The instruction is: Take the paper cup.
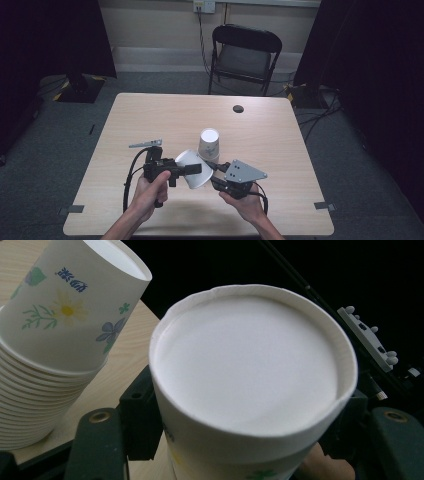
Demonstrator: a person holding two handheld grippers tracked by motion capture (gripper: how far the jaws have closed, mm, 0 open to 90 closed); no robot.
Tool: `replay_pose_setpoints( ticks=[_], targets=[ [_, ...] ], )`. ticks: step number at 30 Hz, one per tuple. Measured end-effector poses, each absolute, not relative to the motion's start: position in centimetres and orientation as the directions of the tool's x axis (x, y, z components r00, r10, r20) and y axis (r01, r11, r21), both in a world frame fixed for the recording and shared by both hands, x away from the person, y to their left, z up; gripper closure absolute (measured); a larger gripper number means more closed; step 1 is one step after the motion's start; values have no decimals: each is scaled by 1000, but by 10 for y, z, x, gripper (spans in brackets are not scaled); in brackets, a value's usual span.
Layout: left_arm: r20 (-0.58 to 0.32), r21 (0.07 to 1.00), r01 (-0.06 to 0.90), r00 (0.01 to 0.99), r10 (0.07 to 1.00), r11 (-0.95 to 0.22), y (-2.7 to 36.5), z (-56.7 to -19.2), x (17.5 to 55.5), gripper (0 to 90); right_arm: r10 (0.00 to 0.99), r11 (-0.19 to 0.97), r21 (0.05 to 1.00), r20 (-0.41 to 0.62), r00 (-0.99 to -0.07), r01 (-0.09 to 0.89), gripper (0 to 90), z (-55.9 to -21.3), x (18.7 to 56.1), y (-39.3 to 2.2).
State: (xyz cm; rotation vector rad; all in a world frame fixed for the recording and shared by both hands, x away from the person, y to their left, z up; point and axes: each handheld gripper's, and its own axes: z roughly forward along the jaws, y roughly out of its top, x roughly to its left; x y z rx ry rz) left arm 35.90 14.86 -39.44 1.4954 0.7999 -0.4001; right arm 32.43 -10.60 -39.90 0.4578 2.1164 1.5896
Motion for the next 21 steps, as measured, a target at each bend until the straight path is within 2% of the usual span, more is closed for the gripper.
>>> replay_pose_setpoints(
  ticks=[10,18,21],
  targets=[
    [-685,718,693,688,241,62,148,-396,359,318,530,295,955,-184,-828,-23,840,-401,323,-106],
    [-666,737,673,709,232,57,147,-397,359,286,527,306,951,-201,-826,-36,857,-402,322,-105],
    [-653,748,661,721,233,52,147,-396,358,242,527,298,954,-198,-826,-39,858,-401,322,-106]
  ],
)
